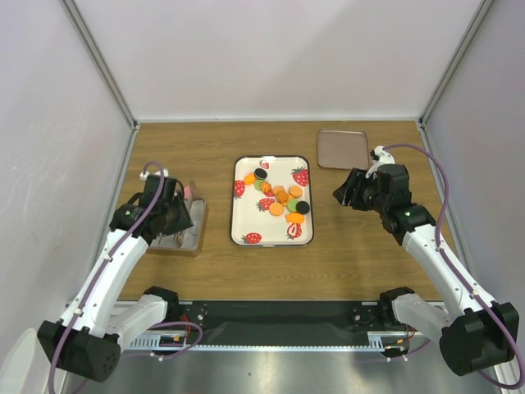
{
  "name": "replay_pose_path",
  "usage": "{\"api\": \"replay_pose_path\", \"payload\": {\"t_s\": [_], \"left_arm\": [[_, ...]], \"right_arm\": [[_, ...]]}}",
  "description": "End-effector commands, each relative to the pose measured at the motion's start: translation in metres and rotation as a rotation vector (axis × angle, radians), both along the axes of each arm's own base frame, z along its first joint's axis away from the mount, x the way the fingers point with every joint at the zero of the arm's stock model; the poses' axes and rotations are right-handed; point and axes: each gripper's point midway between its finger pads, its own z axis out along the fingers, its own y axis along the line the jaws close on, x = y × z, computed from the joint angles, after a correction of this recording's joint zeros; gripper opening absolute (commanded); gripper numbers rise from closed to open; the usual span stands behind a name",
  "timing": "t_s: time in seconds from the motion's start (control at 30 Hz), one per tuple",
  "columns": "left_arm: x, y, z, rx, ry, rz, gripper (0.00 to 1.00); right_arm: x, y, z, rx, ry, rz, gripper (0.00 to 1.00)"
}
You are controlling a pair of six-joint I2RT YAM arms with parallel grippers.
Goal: Pack the cookies
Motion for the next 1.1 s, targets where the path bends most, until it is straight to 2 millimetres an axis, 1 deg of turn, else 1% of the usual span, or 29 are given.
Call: {"api": "replay_pose_path", "payload": {"t_s": [0.0,0.13,0.17,0.23,0.67,1.07], "left_arm": [[-0.006,0.012,-0.014,-0.027,0.029,0.007,0.41],[-0.004,0.028,-0.03,-0.05,0.048,0.061,0.41],[-0.006,0.028,-0.035,-0.06,0.06,0.066,0.41],[-0.005,0.032,-0.038,-0.06,0.061,0.082,0.41],[0.0,0.04,-0.039,-0.048,0.063,0.096,0.43],[0.008,0.042,-0.04,-0.053,0.057,0.1,0.44]], "right_arm": [[0.003,0.003,0.006,-0.001,-0.032,0.017,0.55],[0.003,0.003,0.007,0.0,-0.035,0.017,0.55],[0.002,0.003,0.007,0.002,-0.036,0.018,0.55],[0.002,0.004,0.007,0.002,-0.033,0.021,0.56],[0.002,0.004,0.008,0.004,-0.037,0.024,0.55],[0.001,0.005,0.008,0.0,-0.037,0.027,0.55]]}}
